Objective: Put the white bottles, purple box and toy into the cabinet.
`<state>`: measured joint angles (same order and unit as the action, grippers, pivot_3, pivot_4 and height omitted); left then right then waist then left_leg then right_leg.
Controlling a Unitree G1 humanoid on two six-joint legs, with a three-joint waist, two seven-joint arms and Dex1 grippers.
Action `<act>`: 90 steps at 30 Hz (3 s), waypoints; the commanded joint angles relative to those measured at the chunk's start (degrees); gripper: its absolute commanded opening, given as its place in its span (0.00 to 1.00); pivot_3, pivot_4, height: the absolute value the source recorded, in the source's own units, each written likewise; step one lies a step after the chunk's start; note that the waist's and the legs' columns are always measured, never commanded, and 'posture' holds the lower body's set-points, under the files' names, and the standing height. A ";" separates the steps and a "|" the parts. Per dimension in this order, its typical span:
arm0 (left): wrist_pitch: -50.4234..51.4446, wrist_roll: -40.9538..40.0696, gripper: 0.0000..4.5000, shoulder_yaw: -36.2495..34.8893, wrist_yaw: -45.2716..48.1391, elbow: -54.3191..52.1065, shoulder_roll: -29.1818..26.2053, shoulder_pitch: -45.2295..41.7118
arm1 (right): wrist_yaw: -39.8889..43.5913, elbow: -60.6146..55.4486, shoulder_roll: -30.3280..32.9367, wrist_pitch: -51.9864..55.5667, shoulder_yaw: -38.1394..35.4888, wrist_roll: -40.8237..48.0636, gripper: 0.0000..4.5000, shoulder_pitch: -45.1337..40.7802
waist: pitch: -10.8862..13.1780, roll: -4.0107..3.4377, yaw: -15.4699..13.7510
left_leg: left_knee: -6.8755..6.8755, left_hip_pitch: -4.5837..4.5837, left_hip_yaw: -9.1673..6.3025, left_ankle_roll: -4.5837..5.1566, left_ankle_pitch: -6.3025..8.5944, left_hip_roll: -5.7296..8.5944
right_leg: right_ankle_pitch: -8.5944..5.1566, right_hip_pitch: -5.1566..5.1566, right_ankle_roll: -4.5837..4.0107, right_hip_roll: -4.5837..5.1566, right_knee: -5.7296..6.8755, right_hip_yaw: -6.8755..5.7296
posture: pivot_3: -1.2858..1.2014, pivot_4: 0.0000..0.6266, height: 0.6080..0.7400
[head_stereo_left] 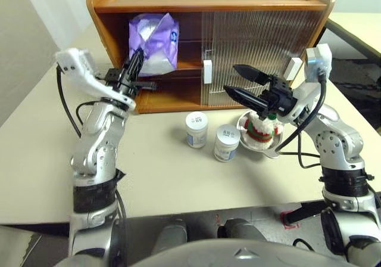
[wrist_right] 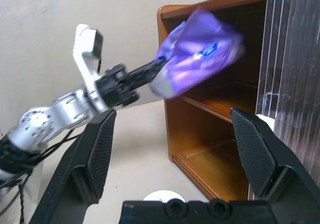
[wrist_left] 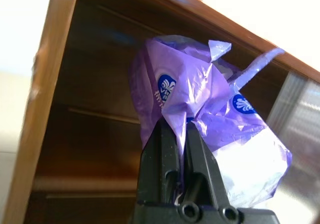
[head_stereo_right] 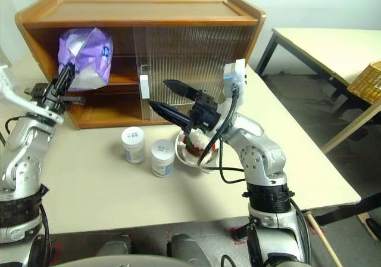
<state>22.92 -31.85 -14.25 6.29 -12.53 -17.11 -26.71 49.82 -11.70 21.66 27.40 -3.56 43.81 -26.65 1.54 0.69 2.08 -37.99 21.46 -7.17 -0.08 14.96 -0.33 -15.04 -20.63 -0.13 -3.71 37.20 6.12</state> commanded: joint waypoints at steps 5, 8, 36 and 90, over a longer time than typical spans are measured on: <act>1.63 6.26 0.01 2.02 -3.47 14.83 1.52 -10.52 | -0.47 -0.45 -0.06 -0.70 0.02 -0.92 1.00 0.18 | 0.16 0.23 0.39 | 0.00 -0.07 0.03 0.02 0.00 0.05 | 0.05 0.03 0.11 -0.02 -0.03 0.18 | 0.47 0.06 1.00; -0.33 9.30 0.01 3.01 -2.93 20.62 1.46 -13.84 | -0.81 -0.90 -0.19 -0.77 -0.12 -0.95 1.00 0.67 | 0.26 0.36 0.58 | 0.00 -0.07 0.04 0.02 -0.01 0.04 | 0.07 0.01 0.15 -0.08 -0.03 0.20 | 0.47 0.06 1.00; -12.24 6.57 1.00 0.45 8.53 8.13 4.16 -6.03 | -0.26 -0.39 -0.07 -0.59 0.20 -1.26 1.00 0.74 | 0.30 0.42 1.38 | -0.10 -0.15 0.28 0.13 0.05 0.16 | 0.09 0.03 0.76 -0.44 -0.13 0.71 | 0.47 0.05 1.00; -17.68 9.36 0.28 4.86 13.45 17.82 6.69 -4.60 | -1.47 -1.03 0.50 -0.85 -0.53 -1.47 1.00 1.19 | 0.29 0.40 2.56 | -0.44 -0.12 0.60 0.50 -0.22 0.36 | 0.32 0.09 0.61 -0.50 -0.15 0.86 | 0.46 0.03 1.00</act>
<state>5.07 -21.36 -9.58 18.07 6.86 -10.18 -32.45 48.32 -12.47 21.60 26.72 -3.59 42.66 -25.72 1.83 1.09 4.64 -38.44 21.34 -6.56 0.42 14.74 0.03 -14.72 -20.54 0.48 -4.22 37.05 6.98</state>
